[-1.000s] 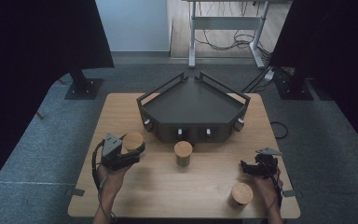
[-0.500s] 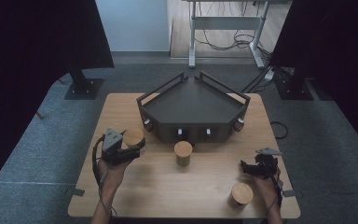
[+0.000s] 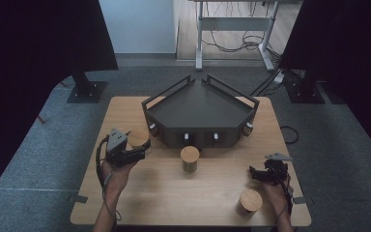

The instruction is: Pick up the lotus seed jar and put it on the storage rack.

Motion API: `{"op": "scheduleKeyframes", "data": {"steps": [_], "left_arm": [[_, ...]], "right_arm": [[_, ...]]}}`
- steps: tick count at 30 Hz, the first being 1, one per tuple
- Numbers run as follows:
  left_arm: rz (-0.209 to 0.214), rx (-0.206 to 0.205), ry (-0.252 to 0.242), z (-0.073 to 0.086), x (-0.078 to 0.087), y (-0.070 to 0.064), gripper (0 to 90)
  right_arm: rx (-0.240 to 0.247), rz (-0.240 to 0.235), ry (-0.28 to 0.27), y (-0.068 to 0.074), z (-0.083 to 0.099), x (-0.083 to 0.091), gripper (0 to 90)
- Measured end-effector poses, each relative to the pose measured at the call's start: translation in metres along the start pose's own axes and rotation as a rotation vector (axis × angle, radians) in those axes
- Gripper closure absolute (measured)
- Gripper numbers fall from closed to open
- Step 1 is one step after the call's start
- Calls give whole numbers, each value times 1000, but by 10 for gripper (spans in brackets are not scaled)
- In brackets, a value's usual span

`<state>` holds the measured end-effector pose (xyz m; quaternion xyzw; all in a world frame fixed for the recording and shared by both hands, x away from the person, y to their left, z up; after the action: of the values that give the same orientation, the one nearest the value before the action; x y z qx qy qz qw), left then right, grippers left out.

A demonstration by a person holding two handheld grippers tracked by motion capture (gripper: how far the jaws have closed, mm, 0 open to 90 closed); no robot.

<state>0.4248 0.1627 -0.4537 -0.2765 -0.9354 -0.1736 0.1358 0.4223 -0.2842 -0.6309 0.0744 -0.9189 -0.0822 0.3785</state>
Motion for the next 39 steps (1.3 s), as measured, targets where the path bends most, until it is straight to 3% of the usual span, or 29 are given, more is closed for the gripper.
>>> {"op": "scheduleKeyframes", "data": {"steps": [39], "left_arm": [[-7,13,-27,-28,-17,19,239]], "right_arm": [[1,-2,1,0,0,0,61]]}}
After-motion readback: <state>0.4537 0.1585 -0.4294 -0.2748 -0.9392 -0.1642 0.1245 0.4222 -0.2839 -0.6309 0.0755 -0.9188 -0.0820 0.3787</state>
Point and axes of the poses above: each handheld gripper's, and its own axes: x roughly backward along the jaws, z roughly out of its underside, y roughly to its left, the point moved 10 cm from there along -x, roughly forward along the jaws, and after that the axes turned 15 degrees about -x, right-handed, at the moved point
